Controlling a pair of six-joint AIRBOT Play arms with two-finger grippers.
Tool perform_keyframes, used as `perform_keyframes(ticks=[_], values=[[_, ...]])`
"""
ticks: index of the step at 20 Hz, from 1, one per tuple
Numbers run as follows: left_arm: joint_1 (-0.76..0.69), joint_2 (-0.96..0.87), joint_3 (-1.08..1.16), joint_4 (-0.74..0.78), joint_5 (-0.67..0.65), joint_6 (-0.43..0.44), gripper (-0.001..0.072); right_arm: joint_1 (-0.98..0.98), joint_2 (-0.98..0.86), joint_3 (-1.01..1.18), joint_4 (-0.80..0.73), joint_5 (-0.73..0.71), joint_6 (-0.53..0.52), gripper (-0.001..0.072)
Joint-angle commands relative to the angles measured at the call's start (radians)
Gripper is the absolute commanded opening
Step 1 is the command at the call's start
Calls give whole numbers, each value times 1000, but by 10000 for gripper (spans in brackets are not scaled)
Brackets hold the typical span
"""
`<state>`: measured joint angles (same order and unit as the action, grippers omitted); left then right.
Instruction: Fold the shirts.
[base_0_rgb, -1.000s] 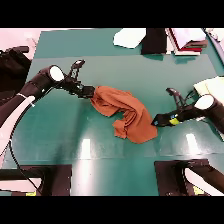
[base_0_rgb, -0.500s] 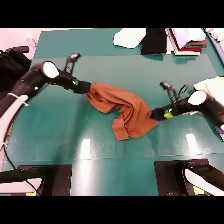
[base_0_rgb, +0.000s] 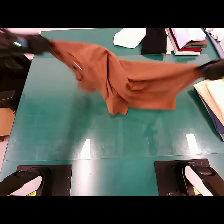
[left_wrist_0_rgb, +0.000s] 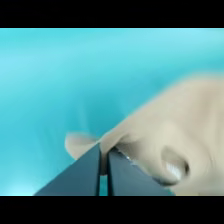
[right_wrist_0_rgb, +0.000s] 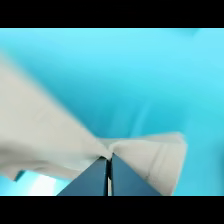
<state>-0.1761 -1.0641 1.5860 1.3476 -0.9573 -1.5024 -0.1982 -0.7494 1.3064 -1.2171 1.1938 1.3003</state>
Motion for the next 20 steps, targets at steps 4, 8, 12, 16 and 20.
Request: perform_keyframes(ticks=[4,8,12,16,20], values=[[10,260,224,40,35,19,25,-125,64,331,-14,44,0,15],[10,348,319,40,38,45,25,-179,19,488,-14,153,0,15],[10,341,315,58,-8,46,25,-187,-72,583,-11,259,50,14],[10,198,193,98,-186,45,25,-136,-159,457,-11,336,106,14],[10,-44,-12,85,-221,45,26,-17,-330,230,-42,343,161,14]])
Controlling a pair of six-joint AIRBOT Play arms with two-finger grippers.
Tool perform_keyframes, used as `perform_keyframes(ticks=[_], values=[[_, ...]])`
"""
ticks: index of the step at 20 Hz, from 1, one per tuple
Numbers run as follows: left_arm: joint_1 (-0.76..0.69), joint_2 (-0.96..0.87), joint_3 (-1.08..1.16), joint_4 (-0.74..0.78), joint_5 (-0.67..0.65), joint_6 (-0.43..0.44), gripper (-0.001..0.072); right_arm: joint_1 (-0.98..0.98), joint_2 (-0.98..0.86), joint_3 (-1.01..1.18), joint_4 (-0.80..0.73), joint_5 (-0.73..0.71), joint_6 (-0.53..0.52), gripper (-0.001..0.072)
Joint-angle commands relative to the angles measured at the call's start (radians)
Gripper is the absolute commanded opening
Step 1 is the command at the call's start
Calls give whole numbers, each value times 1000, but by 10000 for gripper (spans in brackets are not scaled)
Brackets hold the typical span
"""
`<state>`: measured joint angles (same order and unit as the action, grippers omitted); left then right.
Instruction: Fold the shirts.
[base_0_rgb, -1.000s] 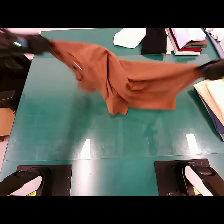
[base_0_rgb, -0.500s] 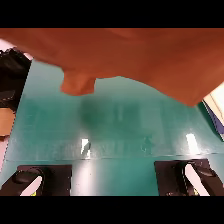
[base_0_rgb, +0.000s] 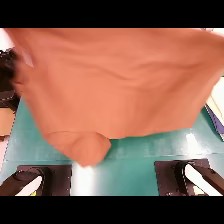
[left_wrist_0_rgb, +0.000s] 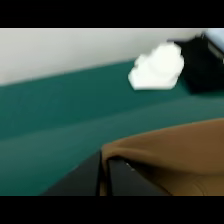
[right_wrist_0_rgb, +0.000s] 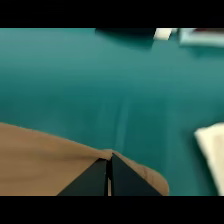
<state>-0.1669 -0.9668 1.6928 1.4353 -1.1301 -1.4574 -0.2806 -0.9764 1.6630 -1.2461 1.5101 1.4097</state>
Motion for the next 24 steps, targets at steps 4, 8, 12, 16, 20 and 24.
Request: perform_keyframes(ticks=[4,8,12,16,20,24], values=[[1,-411,-216,-1,111,-3,26,168,-336,-243,-92,-99,53,14],[2,-520,-216,-1,212,-61,117,228,-518,-137,-81,-213,53,16],[42,-515,-159,13,43,-61,619,238,-592,27,-81,-153,14,399],[135,-435,-211,-49,-147,-60,620,237,-534,50,-68,-46,-55,387],[170,-248,-595,-56,-107,-62,620,230,-371,-154,95,-51,-85,387],[170,-145,-935,-224,-8,-60,620,251,-235,-333,129,-135,-88,386]])
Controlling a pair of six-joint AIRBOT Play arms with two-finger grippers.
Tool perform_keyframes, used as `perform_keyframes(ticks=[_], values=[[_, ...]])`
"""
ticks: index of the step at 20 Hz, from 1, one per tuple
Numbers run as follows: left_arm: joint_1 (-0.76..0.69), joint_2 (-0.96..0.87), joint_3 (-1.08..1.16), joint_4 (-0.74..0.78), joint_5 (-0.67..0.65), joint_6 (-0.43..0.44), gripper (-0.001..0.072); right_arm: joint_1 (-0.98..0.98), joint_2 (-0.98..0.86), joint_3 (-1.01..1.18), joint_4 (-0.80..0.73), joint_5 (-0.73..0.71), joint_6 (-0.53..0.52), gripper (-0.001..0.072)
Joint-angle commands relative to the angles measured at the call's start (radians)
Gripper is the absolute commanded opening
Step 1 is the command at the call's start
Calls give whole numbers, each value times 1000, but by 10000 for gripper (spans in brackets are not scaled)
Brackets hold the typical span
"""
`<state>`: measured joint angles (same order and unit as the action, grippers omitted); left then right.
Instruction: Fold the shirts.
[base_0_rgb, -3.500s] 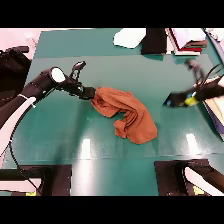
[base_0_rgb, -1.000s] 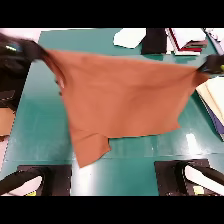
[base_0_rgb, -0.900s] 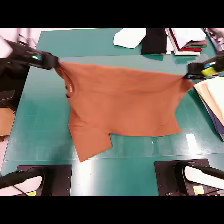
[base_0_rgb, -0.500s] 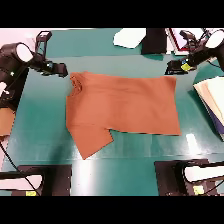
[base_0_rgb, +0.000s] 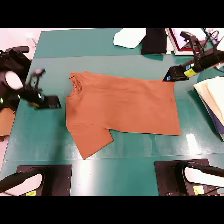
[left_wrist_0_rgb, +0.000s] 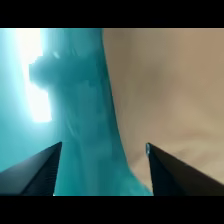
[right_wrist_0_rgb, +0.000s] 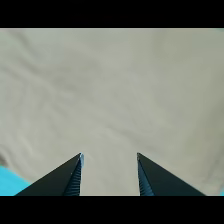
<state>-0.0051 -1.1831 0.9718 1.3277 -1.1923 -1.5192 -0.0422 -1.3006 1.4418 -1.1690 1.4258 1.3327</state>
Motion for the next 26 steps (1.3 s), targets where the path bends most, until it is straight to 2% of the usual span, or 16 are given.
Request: perform_keyframes(ticks=[1,4,7,10,11,13,16,19,20,21,22,23,24,26], values=[[8,72,-259,-158,86,4,620,20,113,-140,52,-74,-11,386],[7,71,-338,-257,171,21,620,35,163,-196,52,-114,-10,386],[-10,71,-358,-381,227,87,618,35,167,-185,54,-107,-7,386],[-94,68,-358,-389,269,87,616,35,167,-184,52,-105,-6,386],[-107,68,-355,-388,275,87,459,31,168,-184,48,-93,-6,386],[-98,73,-330,-377,263,88,19,-11,168,-187,37,-28,-6,386],[-88,100,-253,-323,235,87,25,-143,218,-303,-5,12,-6,386],[-88,123,-206,-311,212,89,26,-357,310,-544,-128,9,-6,399],[-88,122,-203,-313,215,88,26,-441,327,-620,-145,8,-6,551],[-88,122,-203,-312,216,88,26,-537,336,-698,-133,9,-6,629],[-88,122,-203,-312,217,88,26,-616,338,-770,-117,0,-7,626],[-88,122,-203,-312,219,88,26,-668,334,-828,-82,-16,-20,593],[-88,122,-203,-312,220,88,26,-701,327,-878,-43,-32,-51,508],[-88,122,-203,-312,220,88,26,-716,304,-947,31,-71,-85,487]])
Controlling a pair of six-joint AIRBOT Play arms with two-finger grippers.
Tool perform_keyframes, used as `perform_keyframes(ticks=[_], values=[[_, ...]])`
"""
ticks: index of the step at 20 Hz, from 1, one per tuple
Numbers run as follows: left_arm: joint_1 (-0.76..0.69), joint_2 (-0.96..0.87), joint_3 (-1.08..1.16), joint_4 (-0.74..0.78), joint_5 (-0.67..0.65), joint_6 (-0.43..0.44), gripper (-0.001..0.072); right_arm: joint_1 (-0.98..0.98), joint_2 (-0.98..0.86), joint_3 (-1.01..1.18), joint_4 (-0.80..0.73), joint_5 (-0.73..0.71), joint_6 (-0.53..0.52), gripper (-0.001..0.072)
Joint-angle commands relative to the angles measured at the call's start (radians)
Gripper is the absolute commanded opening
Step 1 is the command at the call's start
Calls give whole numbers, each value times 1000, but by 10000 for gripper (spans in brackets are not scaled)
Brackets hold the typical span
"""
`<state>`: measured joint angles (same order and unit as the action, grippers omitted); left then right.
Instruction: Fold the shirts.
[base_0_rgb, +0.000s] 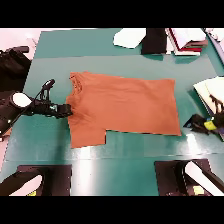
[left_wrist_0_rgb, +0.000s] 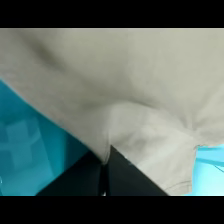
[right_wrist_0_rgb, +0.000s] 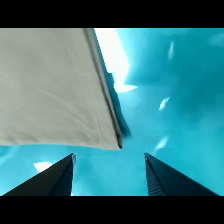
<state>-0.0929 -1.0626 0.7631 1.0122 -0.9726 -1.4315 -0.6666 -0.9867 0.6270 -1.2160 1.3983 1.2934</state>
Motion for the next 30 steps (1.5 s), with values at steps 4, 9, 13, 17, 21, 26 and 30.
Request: perform_keyframes(ticks=[4,9,13,17,21,26,30], values=[[0,2,5,3,-1,0,26,-2,-74,-144,169,-132,-49,423],[0,3,6,2,-3,0,25,213,-140,-46,174,-167,-49,15],[0,111,98,55,-15,-26,25,350,-58,145,175,-149,-49,16],[0,328,391,193,-33,-87,26,392,120,486,174,-156,-46,16],[0,449,787,244,0,-87,25,390,263,833,147,-245,-44,16],[0,443,1105,264,2,-110,24,390,306,1090,-18,-196,41,15],[0,406,1112,333,-22,-147,24,391,185,1254,-14,-10,47,15]])
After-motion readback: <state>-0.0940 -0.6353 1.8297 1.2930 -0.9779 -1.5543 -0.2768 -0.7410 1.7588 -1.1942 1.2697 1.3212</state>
